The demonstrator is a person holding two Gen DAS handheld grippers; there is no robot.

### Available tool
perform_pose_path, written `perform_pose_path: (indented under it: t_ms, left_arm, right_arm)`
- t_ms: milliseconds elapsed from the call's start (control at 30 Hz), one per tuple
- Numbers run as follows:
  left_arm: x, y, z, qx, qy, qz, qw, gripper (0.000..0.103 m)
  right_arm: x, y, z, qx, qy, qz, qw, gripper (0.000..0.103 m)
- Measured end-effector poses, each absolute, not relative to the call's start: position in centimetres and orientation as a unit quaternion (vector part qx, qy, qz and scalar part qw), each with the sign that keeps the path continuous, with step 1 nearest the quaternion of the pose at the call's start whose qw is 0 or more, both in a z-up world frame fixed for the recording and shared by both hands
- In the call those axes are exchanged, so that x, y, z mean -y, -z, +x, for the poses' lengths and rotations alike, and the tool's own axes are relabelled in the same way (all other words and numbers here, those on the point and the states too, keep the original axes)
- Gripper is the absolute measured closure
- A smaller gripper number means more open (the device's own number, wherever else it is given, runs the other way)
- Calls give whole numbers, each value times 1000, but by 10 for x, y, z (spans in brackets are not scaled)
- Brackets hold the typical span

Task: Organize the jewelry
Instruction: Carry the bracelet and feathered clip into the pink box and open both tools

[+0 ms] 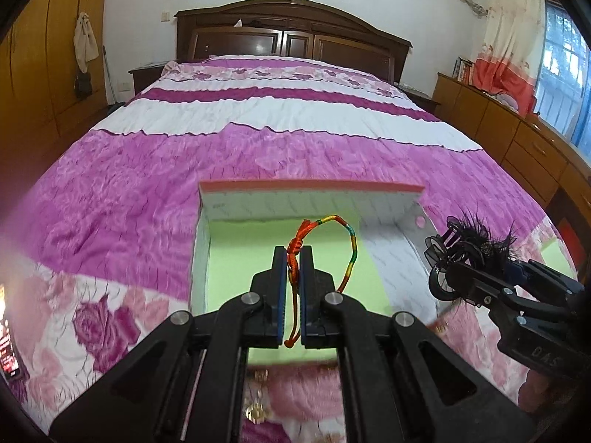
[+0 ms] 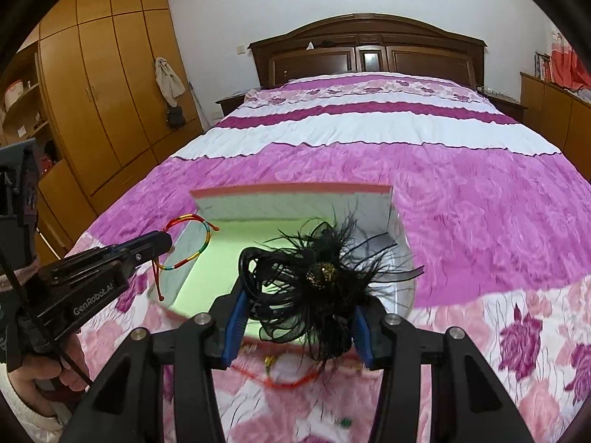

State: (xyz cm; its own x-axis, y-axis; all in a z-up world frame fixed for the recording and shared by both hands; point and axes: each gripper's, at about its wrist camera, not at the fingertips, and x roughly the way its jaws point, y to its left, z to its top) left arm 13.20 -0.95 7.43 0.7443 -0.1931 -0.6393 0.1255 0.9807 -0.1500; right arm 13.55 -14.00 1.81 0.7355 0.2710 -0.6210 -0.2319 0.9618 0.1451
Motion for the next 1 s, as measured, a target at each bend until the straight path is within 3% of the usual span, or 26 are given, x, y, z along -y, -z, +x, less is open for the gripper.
perform_pose_path:
  t_ms: [1000]
  left_arm:
    - [23,1,235,-454,49,-48,888,103]
  right_arm:
    - [145,54,255,-414,-78,28,907,52]
